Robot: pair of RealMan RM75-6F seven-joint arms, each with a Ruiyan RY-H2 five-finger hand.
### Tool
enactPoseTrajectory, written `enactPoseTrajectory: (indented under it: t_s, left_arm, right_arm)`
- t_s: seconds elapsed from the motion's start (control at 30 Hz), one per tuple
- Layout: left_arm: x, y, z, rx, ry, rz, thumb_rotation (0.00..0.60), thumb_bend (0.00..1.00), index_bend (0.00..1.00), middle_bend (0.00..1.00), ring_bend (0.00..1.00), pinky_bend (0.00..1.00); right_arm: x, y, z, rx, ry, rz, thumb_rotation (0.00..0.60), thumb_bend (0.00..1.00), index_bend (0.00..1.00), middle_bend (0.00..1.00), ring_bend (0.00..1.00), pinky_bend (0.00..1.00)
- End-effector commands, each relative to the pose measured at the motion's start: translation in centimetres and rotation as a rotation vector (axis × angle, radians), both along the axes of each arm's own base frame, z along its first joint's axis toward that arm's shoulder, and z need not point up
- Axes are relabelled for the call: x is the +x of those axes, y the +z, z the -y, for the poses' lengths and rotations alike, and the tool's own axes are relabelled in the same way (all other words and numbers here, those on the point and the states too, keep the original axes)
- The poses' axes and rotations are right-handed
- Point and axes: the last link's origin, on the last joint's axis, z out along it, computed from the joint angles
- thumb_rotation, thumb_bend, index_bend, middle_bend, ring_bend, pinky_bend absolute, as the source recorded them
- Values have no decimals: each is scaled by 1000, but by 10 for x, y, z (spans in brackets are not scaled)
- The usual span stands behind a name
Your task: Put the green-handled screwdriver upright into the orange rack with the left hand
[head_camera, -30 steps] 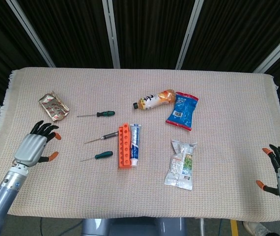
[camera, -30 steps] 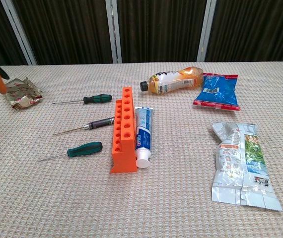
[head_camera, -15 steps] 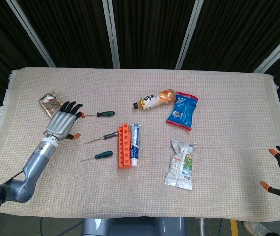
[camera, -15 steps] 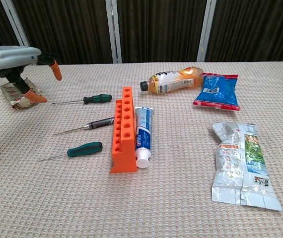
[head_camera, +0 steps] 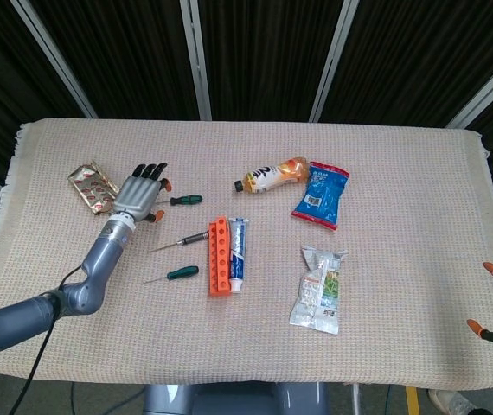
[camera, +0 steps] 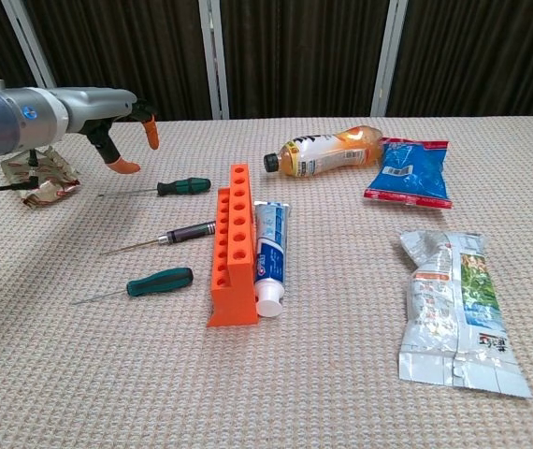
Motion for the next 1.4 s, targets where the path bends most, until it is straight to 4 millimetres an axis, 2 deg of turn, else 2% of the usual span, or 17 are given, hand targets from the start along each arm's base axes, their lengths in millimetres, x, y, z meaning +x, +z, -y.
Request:
enactPoseTrajectory:
  t_s: [0.03, 0.23, 0.53, 0.9, 1.4]
  left_arm:
    - [13, -24, -17, -12, 38, -40, 600, 352, 316, 0, 0, 0]
    - [19, -41, -26, -20, 82, -37, 600, 353, 309, 0, 0, 0]
    - [25, -65, -28, -20, 107, -23, 600, 376, 340, 0, 0, 0]
    - [31, -68, -39, 11, 122, -11, 600, 393, 337, 0, 0, 0]
    - [35, -85, -36, -2, 122, -27, 600, 400, 367, 0, 0, 0]
  right_arm:
    - [1, 1, -1, -4, -5, -3, 600, 0, 139, 47, 0, 28]
    - [2, 3, -4, -15, -13, -6, 600, 0, 139, 47, 0, 28]
    - [1, 8, -8, -33, -30, -12, 600, 0, 139, 47, 0, 27]
    - [0, 13, -12, -49, -43, -16, 600, 0, 139, 47, 0, 28]
    - [-2, 17, -18, -71, -60, -14, 600, 0, 139, 47, 0, 27]
